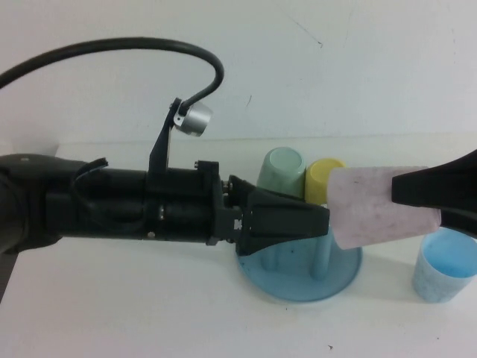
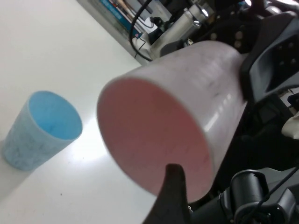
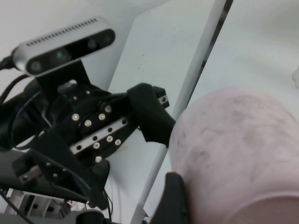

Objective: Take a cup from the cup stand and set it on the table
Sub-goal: Hand over the cup

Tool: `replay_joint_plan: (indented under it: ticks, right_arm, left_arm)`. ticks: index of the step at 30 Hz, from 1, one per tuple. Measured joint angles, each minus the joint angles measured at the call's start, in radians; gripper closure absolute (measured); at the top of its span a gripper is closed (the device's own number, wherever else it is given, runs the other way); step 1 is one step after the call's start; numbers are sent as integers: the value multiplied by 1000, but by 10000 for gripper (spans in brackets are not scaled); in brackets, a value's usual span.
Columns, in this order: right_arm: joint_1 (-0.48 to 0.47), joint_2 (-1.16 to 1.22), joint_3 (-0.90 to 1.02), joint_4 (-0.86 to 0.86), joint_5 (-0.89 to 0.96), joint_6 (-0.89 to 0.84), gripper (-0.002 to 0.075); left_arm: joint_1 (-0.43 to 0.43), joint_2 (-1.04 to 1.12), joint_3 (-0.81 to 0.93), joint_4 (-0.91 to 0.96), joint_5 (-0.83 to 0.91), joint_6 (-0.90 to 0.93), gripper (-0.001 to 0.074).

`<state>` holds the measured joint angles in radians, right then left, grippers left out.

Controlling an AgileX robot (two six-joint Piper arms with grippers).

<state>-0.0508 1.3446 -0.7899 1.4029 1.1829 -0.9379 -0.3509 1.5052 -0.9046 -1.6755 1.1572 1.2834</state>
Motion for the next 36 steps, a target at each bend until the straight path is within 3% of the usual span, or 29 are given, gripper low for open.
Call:
replay_joint_plan:
  ticks: [18,26,36]
  right_arm:
    - [0,3,0,-2,-8,-23,143]
    - [2,3,0,-2,-8,-25,143]
    - [2,3,0,1,4,-58,143]
  left_arm:
    - [-117,22,-84,0,-127,11,171]
    - [-124,24,-84,0,-153,11,171]
    - [-224,75,-184,3,-219,13,185]
